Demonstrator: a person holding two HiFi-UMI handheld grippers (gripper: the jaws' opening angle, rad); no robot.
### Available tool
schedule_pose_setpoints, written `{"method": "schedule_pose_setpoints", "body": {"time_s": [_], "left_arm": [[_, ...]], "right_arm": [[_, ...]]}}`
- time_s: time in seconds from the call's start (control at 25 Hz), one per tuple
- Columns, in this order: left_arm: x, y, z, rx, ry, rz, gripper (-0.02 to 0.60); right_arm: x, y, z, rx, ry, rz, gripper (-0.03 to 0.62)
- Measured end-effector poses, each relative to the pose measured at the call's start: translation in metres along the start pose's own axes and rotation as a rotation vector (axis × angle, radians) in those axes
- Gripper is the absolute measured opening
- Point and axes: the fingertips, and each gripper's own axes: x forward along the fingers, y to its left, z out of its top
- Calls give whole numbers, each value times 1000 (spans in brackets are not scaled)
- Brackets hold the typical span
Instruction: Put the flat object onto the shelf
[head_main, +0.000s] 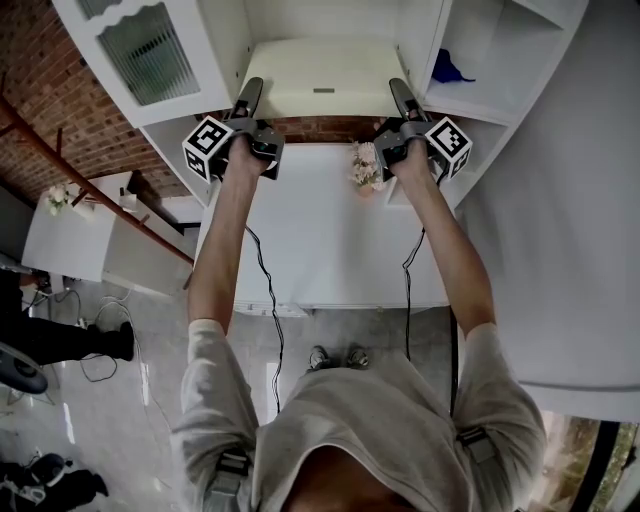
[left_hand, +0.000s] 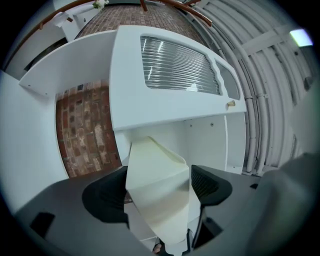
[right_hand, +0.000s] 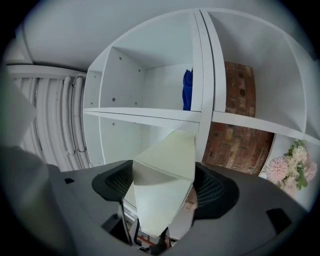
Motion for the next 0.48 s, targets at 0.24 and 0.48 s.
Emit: {"method": "schedule_pose_setpoints", "body": {"time_s": [0.24, 0.48], "left_arm": [[4, -9, -2, 335, 77, 11, 433], [-1, -24, 9, 547, 102, 1, 483]], "right_arm": [[2, 4, 0, -168, 55, 0, 357], [0, 5, -10, -389, 198, 36, 411]]}}
